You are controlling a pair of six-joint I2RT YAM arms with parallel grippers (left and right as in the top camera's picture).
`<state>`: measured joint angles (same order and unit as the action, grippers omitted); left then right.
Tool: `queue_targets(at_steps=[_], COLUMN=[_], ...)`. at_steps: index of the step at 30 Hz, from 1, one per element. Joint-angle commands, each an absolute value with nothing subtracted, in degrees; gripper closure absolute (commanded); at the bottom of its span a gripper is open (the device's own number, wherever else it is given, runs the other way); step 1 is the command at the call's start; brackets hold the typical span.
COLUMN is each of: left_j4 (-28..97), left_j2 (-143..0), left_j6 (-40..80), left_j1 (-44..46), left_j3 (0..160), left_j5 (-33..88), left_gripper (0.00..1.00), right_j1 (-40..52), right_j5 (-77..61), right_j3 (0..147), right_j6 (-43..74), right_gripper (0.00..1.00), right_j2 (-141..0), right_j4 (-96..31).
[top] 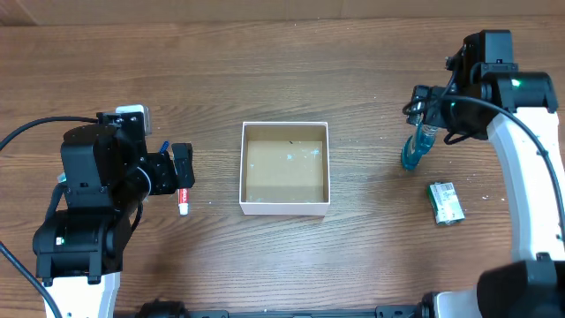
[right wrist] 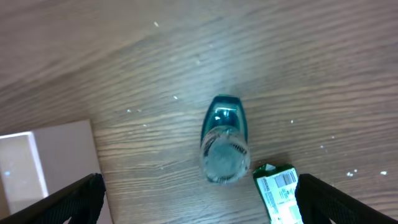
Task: Pack container
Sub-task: 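Reach the right gripper to the blue mouthwash bottle and grasp it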
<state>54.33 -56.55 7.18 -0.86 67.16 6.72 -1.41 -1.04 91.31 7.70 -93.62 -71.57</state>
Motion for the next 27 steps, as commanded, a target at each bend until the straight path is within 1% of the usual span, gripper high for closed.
queue_targets(at_steps=[1, 8, 10, 12, 24, 27], left_j4=[54.26, 54.65, 54.83, 55.02, 55.57, 55.61], left_j2=[-56.62, -56.62, -56.62, -56.62, -56.62, -56.62], left_j6=[7.92, 7.92, 7.90, 7.92, 7.92, 7.92], left_j1=[-1.06, -1.06, -1.06, -1.06, -1.06, -1.06], left_j3=[68.69, 68.69, 68.69, 68.69, 68.69, 68.69], left_j5=[7.53, 7.51, 7.51, 7.51, 7.51, 7.53], left_gripper=[0.00, 0.00, 0.00, 0.00, 0.00, 0.00], right_j1=[-1.65, -1.69, -1.67, -1.67, -1.72, -1.72], right_j5=[-0.12, -0.12, -0.12, -0.10, -0.08, -0.08], right_j3=[91.96, 91.83, 91.83, 91.83, 85.80, 85.78], right_j6=[8.60, 8.60, 8.60, 8.60, 9.04, 9.02], right_gripper=[0.00, 0.00, 0.00, 0.04, 0.05, 0.11], right_j2=[-99.46, -104.44, -104.60, -104.60, -104.60, -104.60], right_j4=[-71.64, -70.94, -70.57, -70.61, -66.13, -65.49])
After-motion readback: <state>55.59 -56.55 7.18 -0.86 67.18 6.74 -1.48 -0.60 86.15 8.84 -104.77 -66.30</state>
